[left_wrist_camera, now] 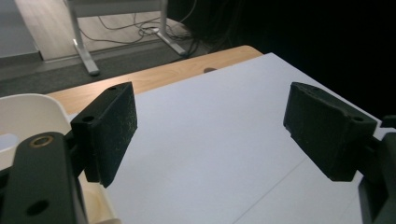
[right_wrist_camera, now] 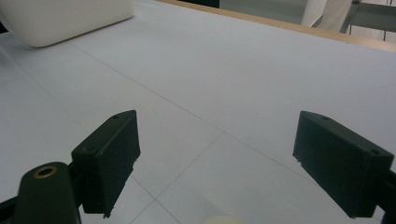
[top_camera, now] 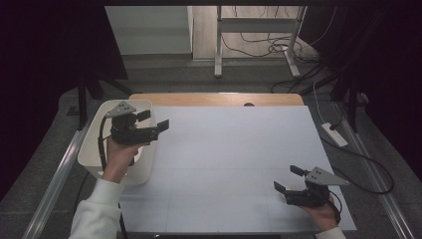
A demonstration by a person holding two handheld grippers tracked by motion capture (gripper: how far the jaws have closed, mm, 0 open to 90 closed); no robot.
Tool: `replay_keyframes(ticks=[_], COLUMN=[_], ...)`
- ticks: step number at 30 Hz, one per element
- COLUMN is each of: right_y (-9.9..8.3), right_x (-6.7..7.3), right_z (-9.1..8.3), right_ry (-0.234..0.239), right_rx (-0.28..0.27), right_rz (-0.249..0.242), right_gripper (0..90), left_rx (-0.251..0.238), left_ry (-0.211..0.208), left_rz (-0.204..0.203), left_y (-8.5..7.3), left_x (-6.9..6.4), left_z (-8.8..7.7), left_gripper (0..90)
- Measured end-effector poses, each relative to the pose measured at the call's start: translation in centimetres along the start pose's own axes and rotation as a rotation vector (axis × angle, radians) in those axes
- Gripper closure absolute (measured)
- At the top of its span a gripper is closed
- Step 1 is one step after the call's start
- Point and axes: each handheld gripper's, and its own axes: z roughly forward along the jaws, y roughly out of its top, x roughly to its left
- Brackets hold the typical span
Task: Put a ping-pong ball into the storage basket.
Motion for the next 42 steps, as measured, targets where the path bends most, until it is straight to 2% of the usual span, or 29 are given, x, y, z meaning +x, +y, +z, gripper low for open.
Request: replay_keyframes(ticks=[3, 5, 8, 13, 18, 26, 34, 42], right_y=[0.0, 0.0, 0.0, -0.2, -0.2, -0.3, -0.3, -0.2], right_x=[-0.1, -0.1, 0.0, -0.1, -0.2, -0.2, -0.2, -0.1], right_z=[0.1, 0.1, 0.0, 0.0, -0.1, -0.4, -0.4, -0.3], right_ry=[-0.005, -0.008, -0.011, -0.011, -0.01, -0.013, -0.011, -0.012], right_rx=[0.0, 0.0, 0.004, 0.006, 0.003, 0.0, 0.001, -0.002], right_rz=[0.001, 0.001, -0.002, 0.001, 0.001, 0.006, 0.004, 0.001], right_gripper=[14.3, 14.3, 14.2, 14.3, 14.3, 14.3, 14.3, 14.3], left_rx=[-0.006, -0.005, -0.003, 0.005, 0.022, 0.047, 0.053, 0.07], left_ry=[-0.037, -0.047, -0.08, -0.106, -0.137, -0.172, -0.188, -0.222], left_rz=[0.003, 0.004, 0.021, 0.031, 0.033, 0.041, 0.058, 0.086], left_y=[-0.2, -0.2, -0.5, -0.8, -1.1, -1.5, -1.8, -2.5], left_x=[-0.5, -0.7, -1.5, -2.2, -2.8, -3.9, -4.9, -6.1], left_z=[0.3, 0.4, 0.6, 0.9, 1.9, 3.5, 4.0, 4.8], left_gripper=[18.1, 18.1, 18.0, 17.8, 17.9, 17.9, 17.9, 17.9])
